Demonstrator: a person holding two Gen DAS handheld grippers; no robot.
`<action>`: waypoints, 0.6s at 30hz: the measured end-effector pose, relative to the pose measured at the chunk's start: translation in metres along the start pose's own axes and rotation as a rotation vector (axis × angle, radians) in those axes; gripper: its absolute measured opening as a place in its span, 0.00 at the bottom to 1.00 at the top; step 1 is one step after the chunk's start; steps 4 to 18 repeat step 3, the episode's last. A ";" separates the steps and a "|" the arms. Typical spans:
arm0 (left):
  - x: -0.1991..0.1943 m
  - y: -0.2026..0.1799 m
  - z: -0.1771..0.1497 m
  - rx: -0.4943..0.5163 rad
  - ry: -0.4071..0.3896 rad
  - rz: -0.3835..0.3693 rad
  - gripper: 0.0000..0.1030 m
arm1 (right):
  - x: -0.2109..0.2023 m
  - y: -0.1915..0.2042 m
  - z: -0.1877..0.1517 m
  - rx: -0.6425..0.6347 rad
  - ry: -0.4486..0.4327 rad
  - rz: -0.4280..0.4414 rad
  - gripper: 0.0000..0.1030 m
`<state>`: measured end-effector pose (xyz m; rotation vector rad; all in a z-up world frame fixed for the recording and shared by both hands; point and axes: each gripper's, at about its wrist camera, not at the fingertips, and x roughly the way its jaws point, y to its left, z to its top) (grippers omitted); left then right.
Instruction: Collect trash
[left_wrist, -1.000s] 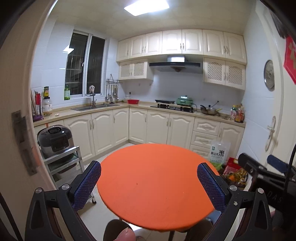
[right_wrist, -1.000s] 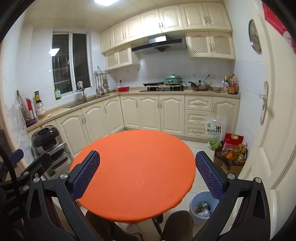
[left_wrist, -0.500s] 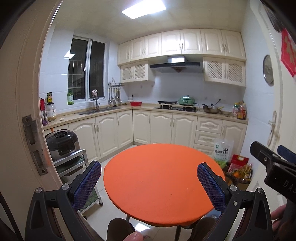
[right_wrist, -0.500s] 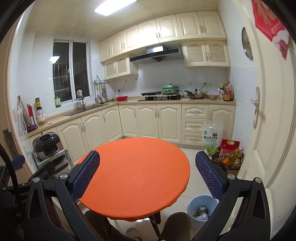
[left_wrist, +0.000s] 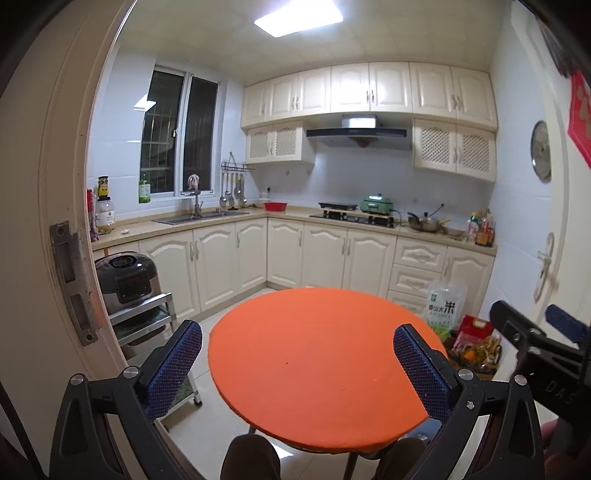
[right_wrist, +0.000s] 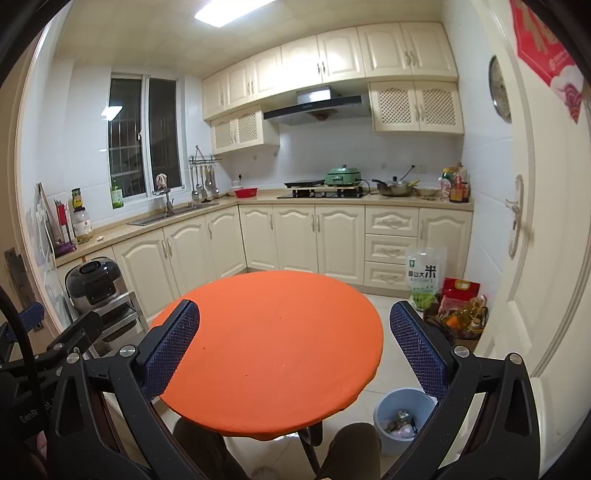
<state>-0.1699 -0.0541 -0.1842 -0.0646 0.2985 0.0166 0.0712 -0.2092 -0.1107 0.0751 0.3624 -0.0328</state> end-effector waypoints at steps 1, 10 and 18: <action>0.000 -0.001 0.000 -0.002 -0.005 0.001 0.99 | 0.000 0.000 0.000 0.002 0.003 0.001 1.00; 0.000 -0.005 -0.002 0.000 -0.005 -0.005 0.99 | 0.001 -0.002 0.001 0.000 0.003 0.003 1.00; 0.000 -0.005 -0.002 0.000 -0.005 -0.005 0.99 | 0.001 -0.002 0.001 0.000 0.003 0.003 1.00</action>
